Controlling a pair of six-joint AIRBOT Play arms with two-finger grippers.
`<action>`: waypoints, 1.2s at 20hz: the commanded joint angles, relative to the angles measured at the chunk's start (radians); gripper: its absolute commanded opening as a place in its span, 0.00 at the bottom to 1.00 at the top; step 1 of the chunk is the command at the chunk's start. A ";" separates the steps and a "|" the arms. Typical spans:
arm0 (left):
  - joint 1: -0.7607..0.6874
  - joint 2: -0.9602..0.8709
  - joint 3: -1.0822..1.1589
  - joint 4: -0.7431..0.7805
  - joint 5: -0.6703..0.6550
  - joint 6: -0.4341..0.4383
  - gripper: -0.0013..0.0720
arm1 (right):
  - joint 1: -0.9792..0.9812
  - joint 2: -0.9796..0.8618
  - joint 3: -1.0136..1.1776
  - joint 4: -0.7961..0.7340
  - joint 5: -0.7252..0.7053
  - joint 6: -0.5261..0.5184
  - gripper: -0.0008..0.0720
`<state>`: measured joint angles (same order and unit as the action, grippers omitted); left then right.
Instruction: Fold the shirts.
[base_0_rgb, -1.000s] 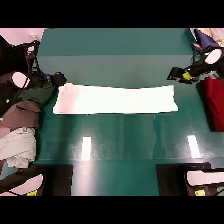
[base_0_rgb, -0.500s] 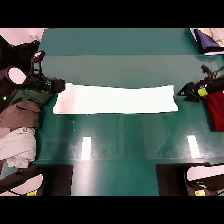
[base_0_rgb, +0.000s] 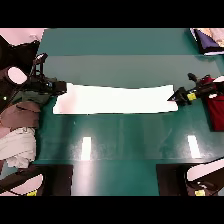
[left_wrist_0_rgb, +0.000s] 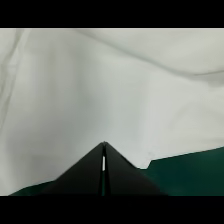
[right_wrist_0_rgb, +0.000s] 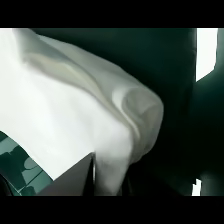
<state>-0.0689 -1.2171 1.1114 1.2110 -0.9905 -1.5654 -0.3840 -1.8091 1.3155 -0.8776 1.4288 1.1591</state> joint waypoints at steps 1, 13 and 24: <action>0.000 -0.001 0.001 -0.051 -0.006 0.001 0.06 | 0.056 -0.007 -0.002 0.067 -0.055 -0.061 0.11; -0.480 -0.463 0.390 -0.068 0.104 0.001 0.05 | 0.168 0.350 0.105 0.327 -0.014 -0.053 0.03; -0.461 -0.681 0.636 -0.034 -0.064 -0.030 0.06 | 0.441 0.385 0.311 0.325 -0.042 0.041 0.03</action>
<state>-0.5606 -1.8816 1.7050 1.1660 -0.9756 -1.5936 -0.0006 -1.4277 1.6077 -0.5552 1.4101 1.1854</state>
